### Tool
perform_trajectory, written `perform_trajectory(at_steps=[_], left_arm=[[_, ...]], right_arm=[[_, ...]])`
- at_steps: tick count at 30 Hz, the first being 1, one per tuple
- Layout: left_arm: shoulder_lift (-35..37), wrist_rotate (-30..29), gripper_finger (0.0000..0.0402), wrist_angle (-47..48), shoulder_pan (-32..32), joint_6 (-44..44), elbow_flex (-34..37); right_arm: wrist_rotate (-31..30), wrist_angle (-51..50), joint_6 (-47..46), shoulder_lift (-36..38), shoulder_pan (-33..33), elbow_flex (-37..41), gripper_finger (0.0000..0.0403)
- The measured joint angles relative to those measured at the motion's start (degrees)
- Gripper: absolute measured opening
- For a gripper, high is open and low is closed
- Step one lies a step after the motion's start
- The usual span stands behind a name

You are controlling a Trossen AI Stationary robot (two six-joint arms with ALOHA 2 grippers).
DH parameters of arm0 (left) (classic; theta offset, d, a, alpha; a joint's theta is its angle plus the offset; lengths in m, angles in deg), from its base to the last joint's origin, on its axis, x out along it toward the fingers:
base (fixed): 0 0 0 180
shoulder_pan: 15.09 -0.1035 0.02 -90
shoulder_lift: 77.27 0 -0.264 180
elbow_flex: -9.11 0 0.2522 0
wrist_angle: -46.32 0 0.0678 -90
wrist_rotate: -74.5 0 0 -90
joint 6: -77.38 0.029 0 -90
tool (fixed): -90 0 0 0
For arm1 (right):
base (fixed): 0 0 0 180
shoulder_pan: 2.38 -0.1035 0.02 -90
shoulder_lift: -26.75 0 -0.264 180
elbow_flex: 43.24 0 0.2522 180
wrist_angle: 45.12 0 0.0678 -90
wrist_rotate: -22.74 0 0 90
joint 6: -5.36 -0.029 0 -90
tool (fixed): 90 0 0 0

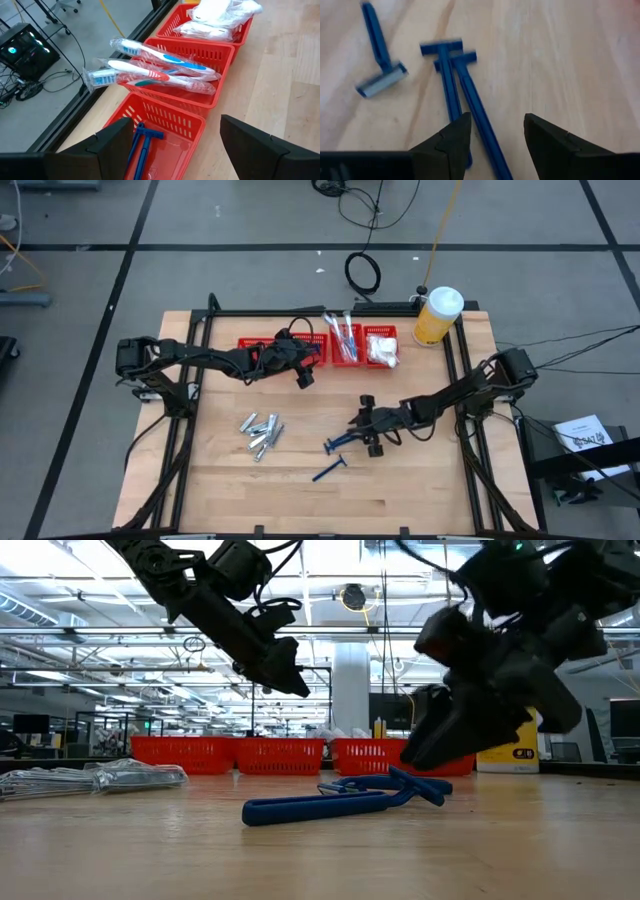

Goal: Pick & Place Travel size toiletries
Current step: Put the middle razor into the horizontal right red bin

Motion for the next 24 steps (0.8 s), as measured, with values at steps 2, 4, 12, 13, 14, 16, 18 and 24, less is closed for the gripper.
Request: perform_trajectory(at_steps=[2, 4, 12, 13, 14, 16, 18, 24], left_arm=[[0.0, 0.0, 0.0286, 0.0, 0.0, 0.0, 0.0], [0.0, 0.0, 0.0287, 0.0, 0.0, 0.0, 0.0], [0.0, 0.0, 0.0287, 0.0, 0.0, -0.01, 0.0], [0.0, 0.0, 0.0287, 0.0, 0.0, -0.04, 0.0], [0.0, 0.0, 0.0285, 0.0, 0.0, -0.11, 0.0], [0.0, 0.0, 0.0283, 0.0, 0.0, -0.22, 0.0], [0.0, 0.0, 0.0281, -0.01, 0.0, -0.24, 0.0], [0.0, 0.0, 0.0282, -0.02, 0.0, -0.22, 0.0]], right_arm=[[0.01, 0.03, -0.01, -1.0, 0.0, 0.0, 0.0171], [-0.03, 0.16, -0.17, -1.77, 0.0, -0.04, 0.0171], [-0.1, -0.35, -1.13, -1.77, 1.03, -0.09, 0.0171], [-0.1, -0.62, -1.88, -1.77, 1.32, -0.09, 0.0171], [-0.24, -0.99, -2.57, -1.77, 1.76, -0.09, 0.0171], [-1.01, -2.35, -3.92, -1.77, 2.7, -0.09, 0.0171], [-1.73, -3.4, -5.18, -1.77, 3.39, -0.09, 0.0171], [-7.45, -4.25, -5.24, -1.79, 4.28, -0.09, 0.0171]])
